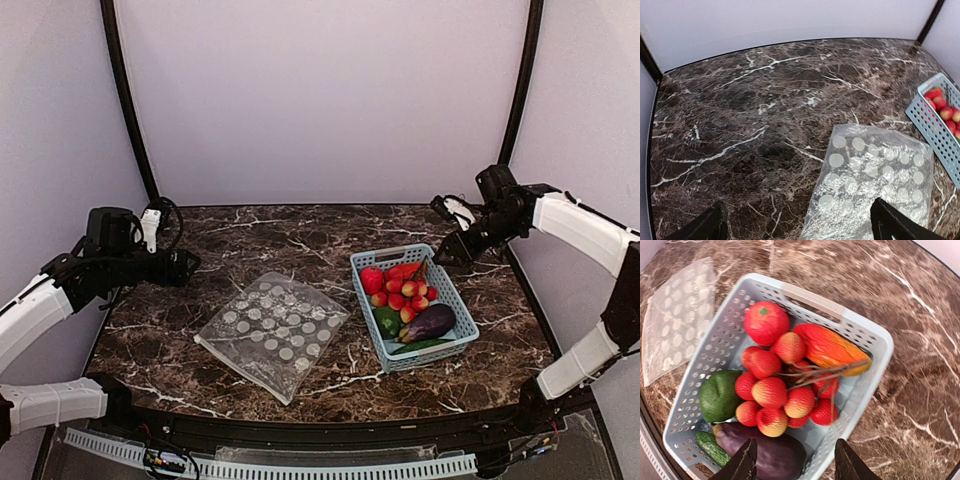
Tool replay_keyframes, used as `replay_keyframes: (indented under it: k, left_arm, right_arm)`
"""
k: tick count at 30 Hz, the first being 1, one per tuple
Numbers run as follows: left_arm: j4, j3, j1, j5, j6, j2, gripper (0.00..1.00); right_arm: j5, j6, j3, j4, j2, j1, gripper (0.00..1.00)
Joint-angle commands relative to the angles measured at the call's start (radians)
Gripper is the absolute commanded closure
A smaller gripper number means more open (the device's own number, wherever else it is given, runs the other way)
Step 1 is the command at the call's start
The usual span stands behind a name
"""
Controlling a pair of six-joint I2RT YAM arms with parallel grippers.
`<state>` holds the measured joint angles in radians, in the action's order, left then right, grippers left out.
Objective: Place the food in the zip-top bag and seal the zipper
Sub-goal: Adjust the bin at the center of the board, then pick up the zipper food storage bag at the center of the board.
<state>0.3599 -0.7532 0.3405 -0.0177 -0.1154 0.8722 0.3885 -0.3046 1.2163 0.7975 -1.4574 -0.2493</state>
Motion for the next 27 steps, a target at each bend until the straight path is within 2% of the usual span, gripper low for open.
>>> replay_keyframes:
  k: [1, 5, 7, 10, 13, 19, 24, 27]
  left_arm:
    - [0.1, -0.071, 0.13, 0.022, 0.243, 0.042, 0.01]
    - [0.226, -0.188, 0.311, 0.135, 0.458, 0.165, 0.01]
    - [0.313, -0.228, 0.391, 0.197, 0.559, 0.228, 0.04]
    - [0.407, -0.217, 0.489, 0.267, 0.679, 0.295, 0.19]
    - [0.445, -0.186, 0.587, 0.267, 0.698, 0.31, 0.33]
    - [0.419, -0.124, 0.725, 0.301, 0.697, 0.274, 0.47]
    - [0.378, -0.074, 0.814, 0.303, 0.705, 0.334, 0.51]
    - [0.353, -0.06, 0.833, 0.315, 0.717, 0.417, 0.67]
  right_arm:
    - [0.099, -0.113, -0.006, -0.029, 0.061, -0.083, 0.51]
    - [0.172, -0.126, -0.028, -0.038, 0.086, -0.101, 0.53]
    - [0.189, -0.133, -0.048, -0.051, 0.096, -0.102, 0.54]
    - [0.204, -0.144, -0.096, -0.099, 0.122, -0.102, 0.55]
    - [0.214, -0.15, -0.155, -0.158, 0.16, -0.1, 0.56]
    - [0.198, -0.144, -0.3, -0.326, 0.243, -0.095, 0.57]
    - [0.109, -0.171, -0.355, -0.388, 0.279, -0.094, 0.57]
    - [0.077, -0.164, -0.368, -0.393, 0.29, -0.092, 0.57]
